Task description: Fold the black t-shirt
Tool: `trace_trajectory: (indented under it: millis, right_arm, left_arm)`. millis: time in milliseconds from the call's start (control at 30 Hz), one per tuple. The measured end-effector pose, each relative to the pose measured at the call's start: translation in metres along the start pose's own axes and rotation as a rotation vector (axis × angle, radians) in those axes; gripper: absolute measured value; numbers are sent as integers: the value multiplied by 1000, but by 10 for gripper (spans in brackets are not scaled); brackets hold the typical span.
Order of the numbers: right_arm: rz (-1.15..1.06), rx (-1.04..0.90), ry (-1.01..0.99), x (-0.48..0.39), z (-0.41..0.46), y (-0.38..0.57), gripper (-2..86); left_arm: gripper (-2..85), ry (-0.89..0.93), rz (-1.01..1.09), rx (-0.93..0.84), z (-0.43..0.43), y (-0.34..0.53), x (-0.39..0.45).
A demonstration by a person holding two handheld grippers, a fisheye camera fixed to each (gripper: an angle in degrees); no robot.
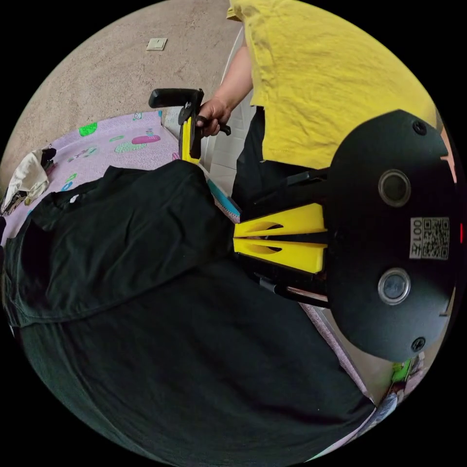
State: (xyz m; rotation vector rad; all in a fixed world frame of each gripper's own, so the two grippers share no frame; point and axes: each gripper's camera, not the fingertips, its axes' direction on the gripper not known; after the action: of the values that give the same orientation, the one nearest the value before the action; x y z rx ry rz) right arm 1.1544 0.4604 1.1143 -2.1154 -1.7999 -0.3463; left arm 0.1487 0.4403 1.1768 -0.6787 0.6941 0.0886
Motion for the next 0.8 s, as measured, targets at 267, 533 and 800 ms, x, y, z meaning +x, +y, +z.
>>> trace_trajectory:
  millis: [267, 533, 800]
  right_arm:
    - [-84, -70, 113, -20, 0, -6, 1]
    - [-226, -344, 266, -39, 2, -11, 0]
    - [-172, -61, 128, -40, -12, -48, 1]
  left_arm:
    - [-13, -15, -69, -7, 28, 9, -1]
    - [-13, 46, -142, -74, 35, 27, 0]
    - [-12, -47, -146, -89, 16, 63, 21]
